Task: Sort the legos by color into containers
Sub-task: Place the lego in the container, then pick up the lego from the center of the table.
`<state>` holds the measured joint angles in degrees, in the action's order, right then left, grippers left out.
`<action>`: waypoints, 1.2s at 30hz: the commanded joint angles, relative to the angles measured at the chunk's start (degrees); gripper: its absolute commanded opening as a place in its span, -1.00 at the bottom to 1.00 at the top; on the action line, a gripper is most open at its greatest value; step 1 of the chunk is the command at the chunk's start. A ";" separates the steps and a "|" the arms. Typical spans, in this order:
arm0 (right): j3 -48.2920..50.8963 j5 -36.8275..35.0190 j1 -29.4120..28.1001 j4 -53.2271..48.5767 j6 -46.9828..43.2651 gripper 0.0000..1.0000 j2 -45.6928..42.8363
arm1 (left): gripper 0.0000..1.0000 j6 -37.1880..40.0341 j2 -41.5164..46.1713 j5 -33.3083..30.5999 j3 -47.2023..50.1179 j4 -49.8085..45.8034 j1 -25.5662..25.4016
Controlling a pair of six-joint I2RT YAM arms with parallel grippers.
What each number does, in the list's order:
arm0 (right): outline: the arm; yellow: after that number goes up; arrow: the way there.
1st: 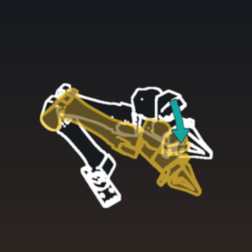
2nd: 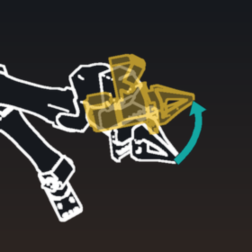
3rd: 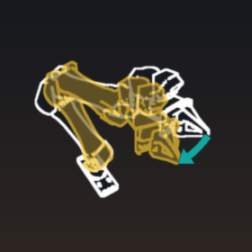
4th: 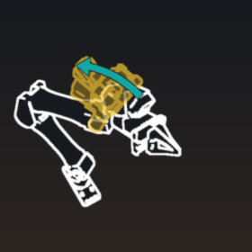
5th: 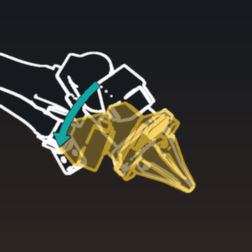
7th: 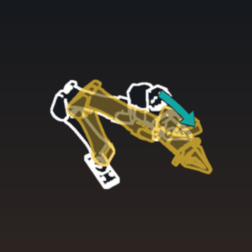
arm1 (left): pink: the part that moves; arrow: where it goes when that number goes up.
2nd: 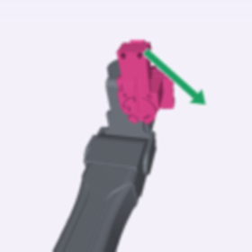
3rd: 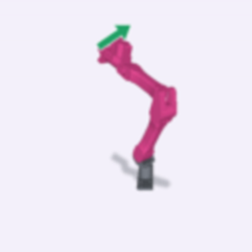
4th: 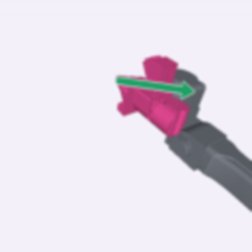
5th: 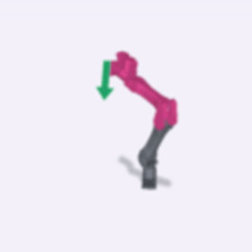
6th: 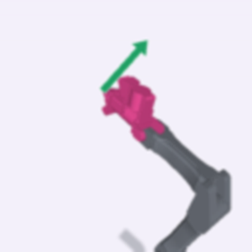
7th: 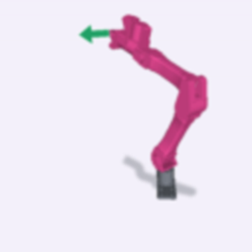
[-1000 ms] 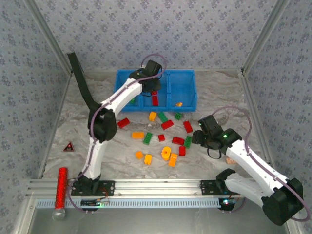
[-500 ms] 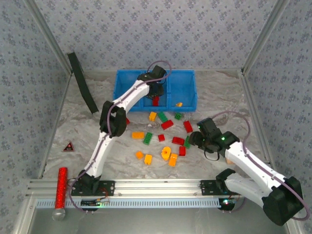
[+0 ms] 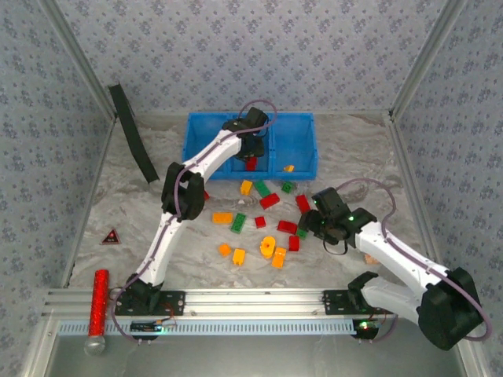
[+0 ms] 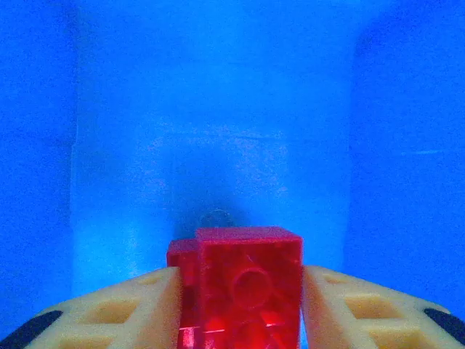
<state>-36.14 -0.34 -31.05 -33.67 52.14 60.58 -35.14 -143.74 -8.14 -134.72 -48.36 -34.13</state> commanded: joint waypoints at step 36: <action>-2.65 -0.38 0.55 8.97 -3.26 -0.18 23.35 | 0.30 6.83 45.00 -3.97 41.53 6.47 0.63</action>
<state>-40.01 0.47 -30.74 -22.09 49.60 82.83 -28.51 -102.67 -11.07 -94.35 -43.03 -34.13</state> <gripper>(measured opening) 0.417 0.647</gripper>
